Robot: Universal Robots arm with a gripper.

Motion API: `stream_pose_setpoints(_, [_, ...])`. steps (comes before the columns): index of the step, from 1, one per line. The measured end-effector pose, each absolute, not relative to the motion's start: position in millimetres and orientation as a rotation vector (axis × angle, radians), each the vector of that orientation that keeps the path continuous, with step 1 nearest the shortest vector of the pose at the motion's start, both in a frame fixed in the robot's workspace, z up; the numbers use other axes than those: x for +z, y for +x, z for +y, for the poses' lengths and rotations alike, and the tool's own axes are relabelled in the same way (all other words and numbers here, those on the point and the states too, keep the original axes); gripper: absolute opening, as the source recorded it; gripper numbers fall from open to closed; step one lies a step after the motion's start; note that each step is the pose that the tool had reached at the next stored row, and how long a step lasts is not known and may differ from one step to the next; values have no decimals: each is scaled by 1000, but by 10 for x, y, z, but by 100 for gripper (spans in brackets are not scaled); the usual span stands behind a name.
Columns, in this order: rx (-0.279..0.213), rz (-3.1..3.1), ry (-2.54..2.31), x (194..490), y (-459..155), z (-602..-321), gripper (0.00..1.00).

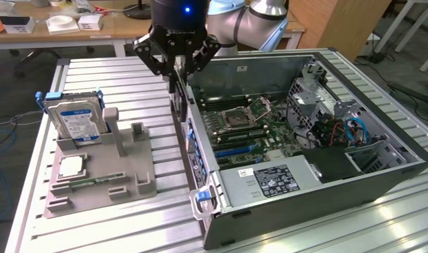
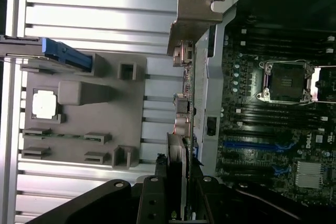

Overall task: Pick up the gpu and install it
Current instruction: 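Pick up the gpu and move the gpu toward the slot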

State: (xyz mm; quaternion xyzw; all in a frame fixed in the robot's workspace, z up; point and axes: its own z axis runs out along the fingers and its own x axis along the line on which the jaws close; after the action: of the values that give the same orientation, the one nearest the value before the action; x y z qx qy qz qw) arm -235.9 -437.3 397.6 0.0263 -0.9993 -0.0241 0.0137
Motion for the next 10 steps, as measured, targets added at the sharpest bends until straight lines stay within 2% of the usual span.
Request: stream_pose_setpoints(10, [-75, -3112, 86, 3976, -2237, -4373, 27])
